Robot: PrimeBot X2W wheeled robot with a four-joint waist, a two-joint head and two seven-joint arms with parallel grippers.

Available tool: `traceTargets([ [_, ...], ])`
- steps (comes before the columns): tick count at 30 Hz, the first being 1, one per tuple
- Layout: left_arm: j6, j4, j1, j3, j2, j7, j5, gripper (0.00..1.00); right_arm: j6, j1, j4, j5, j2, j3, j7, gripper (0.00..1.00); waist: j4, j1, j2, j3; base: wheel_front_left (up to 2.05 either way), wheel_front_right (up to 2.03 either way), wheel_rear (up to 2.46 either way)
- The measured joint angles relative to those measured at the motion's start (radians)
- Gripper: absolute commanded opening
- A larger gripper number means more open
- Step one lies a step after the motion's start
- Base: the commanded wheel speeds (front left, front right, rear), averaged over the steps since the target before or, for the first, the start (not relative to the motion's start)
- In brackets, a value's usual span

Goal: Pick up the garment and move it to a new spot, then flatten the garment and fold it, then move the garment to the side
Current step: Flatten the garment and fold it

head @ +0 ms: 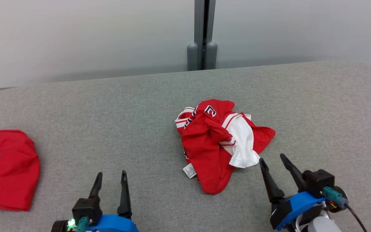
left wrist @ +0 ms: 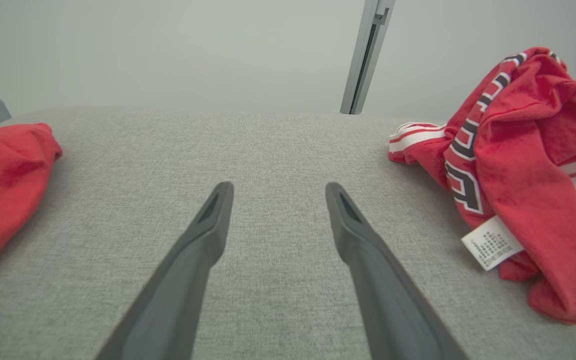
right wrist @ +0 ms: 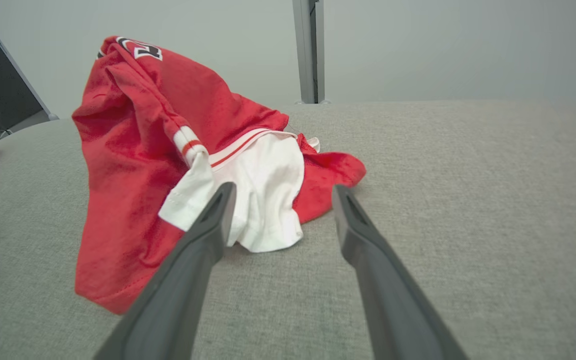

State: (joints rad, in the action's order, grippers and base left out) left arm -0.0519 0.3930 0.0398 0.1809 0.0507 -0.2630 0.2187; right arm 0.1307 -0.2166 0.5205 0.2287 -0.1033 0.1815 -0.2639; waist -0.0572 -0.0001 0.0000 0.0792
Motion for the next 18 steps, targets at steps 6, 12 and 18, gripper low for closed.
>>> traceTargets([
  [6,0.006,0.013,0.013,0.051,0.000,0.000,0.002,1.00,0.000,-0.027,0.008,-0.005,-0.013,0.086,0.000,1.00,0.015,0.0000,0.0000,0.022,0.00,0.00,0.00],
  [12,-0.002,0.020,0.024,0.092,-0.001,0.000,0.018,1.00,0.000,-0.091,0.051,0.004,-0.029,0.131,0.000,1.00,0.055,0.0000,0.0000,0.047,0.00,0.00,0.00],
  [18,-0.009,0.029,0.039,0.107,0.000,0.000,0.018,1.00,0.000,-0.142,0.090,-0.020,-0.031,0.133,0.000,1.00,0.091,0.0000,0.0000,0.078,0.00,0.00,0.00],
])
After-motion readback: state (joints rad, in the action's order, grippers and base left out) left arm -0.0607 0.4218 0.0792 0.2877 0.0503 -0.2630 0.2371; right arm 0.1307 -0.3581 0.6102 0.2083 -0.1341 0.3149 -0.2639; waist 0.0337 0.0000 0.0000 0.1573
